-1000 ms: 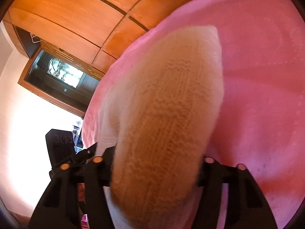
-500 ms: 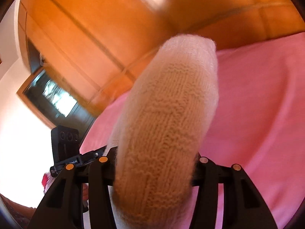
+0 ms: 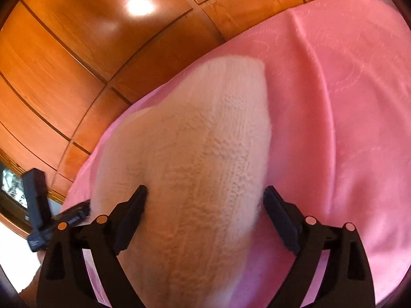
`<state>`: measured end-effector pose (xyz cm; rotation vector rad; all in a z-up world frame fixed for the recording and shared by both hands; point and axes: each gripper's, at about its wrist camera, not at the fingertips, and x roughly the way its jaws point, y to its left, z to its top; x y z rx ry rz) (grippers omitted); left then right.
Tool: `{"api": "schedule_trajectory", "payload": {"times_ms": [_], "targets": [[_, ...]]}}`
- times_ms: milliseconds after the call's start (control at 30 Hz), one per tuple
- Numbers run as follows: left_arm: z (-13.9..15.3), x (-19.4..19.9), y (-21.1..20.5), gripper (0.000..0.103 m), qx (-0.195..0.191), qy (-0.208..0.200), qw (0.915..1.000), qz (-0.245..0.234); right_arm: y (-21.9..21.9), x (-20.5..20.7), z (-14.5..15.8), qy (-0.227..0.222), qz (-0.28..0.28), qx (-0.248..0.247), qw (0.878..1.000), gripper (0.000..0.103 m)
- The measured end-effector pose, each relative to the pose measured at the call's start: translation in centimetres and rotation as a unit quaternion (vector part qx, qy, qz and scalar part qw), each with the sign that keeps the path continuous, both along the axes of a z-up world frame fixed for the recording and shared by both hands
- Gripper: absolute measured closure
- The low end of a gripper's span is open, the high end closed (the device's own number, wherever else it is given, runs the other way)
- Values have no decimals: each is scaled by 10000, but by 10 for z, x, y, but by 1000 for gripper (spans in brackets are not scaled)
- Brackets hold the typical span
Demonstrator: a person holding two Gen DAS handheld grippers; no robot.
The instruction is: Fold small clothes
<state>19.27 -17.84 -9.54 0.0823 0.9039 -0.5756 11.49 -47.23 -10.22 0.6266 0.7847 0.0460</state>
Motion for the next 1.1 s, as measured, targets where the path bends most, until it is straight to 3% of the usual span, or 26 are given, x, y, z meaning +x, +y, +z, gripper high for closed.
{"api": "schedule_trajectory", "payload": {"times_ms": [100, 167, 233, 333, 400, 467, 500, 600, 700, 800, 900, 933, 967, 1000, 1100], "targets": [[24, -12, 15, 96, -252, -266, 9991, 213, 3, -15, 31, -238, -194, -611, 9977, 22], [42, -26, 20, 87, -662, -380, 9969, 169, 8, -21, 44, -388, -197, -865, 9953, 49], [56, -23, 11, 85, -930, -490, 9944, -76, 27, -24, 58, -398, -164, -1386, 9894, 66], [59, -34, -21, 85, -865, -628, 9932, -468, 47, -30, 60, -363, -102, -1740, 9840, 74], [40, -30, -42, 85, -442, -539, 9964, -489, 64, -24, 48, -188, 22, -1827, 9830, 73], [1, -19, -55, 85, 24, -262, 9990, -354, 70, -11, 31, -45, 56, -1941, 9810, 72], [-7, -16, -52, 85, 13, -357, 9990, -265, 73, -9, 26, -92, 61, -1887, 9820, 72], [-1, -24, -53, 85, 172, -626, 9977, -173, 92, -10, 22, -175, 0, -2398, 9707, 72], [12, -25, -46, 85, 122, -680, 9975, 152, 89, -8, 24, -126, -113, -2293, 9732, 71], [24, -24, -28, 54, -59, -683, 9968, 401, 87, -11, 28, -90, -231, -2222, 9747, 66], [35, -33, -14, 51, -51, -986, 9931, 635, 89, -17, 33, -62, -310, -2141, 9763, 49], [37, -39, -8, 50, -38, -1013, 9927, 661, 93, -21, 37, -99, -294, -2074, 9778, 33], [41, -48, -1, 41, -36, -1032, 9922, 695, 97, -23, 41, -133, -286, -2056, 9781, 22], [45, -54, 5, 34, -85, -1083, 9912, 758, 102, -27, 45, -157, -315, -2103, 9770, 21], [54, -74, 24, 30, -128, -1227, 9886, 863, 116, -35, 53, -97, -563, -2300, 9715, 17]]}}
